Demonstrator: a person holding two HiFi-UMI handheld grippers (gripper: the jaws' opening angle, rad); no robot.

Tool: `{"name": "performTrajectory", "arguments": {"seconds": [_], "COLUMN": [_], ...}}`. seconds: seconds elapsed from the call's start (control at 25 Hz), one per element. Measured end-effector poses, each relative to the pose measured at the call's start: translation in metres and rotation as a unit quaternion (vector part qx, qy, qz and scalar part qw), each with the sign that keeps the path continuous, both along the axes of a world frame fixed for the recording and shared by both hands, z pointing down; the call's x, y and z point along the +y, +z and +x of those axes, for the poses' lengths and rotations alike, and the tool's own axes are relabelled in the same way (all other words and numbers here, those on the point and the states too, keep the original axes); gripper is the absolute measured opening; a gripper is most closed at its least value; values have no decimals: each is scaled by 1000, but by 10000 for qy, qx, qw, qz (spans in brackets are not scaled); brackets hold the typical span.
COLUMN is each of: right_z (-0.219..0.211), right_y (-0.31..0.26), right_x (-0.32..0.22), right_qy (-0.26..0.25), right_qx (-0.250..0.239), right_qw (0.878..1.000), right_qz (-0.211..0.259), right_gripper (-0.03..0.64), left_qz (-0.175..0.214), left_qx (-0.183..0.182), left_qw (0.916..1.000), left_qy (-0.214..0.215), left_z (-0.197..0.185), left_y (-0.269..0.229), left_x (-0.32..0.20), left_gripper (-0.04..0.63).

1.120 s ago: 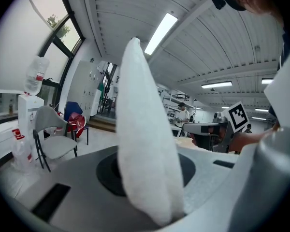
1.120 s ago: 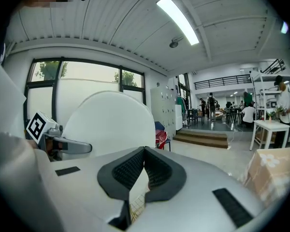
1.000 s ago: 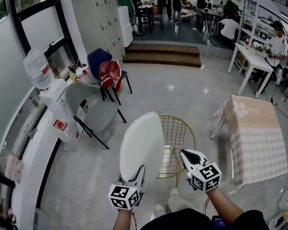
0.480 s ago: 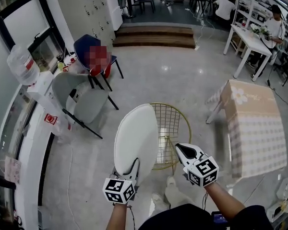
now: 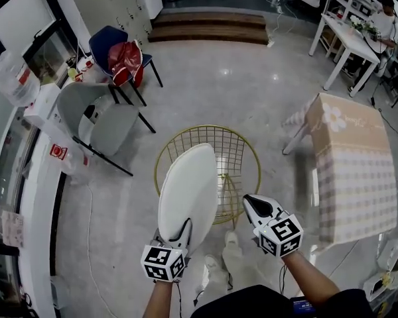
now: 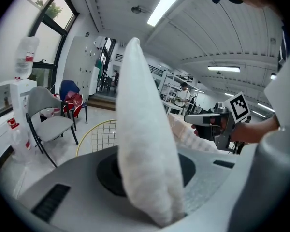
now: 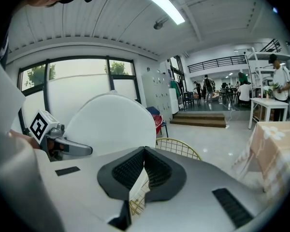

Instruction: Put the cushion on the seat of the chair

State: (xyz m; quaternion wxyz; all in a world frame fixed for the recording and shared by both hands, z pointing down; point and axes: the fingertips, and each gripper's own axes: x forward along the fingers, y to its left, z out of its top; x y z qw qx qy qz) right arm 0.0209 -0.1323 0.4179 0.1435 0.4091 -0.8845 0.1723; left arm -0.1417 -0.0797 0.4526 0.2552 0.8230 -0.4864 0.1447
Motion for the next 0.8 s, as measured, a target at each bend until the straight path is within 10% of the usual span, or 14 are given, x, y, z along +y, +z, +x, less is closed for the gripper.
{"name": "performTrajectory", "arguments": {"seconds": [0.8], "right_z": [16], "right_y": [118], "right_x": [5], "right_qy": [-30], "right_qx": [119], "right_qw": [9963], "right_qz": [-849], "right_gripper": [18], "left_qz": [-528], "left_qx": [-305], "left_qw": [9967], "left_qy": [528], "left_z": [34], "left_y": [100], "left_x": [-25], "left_gripper": [72]}}
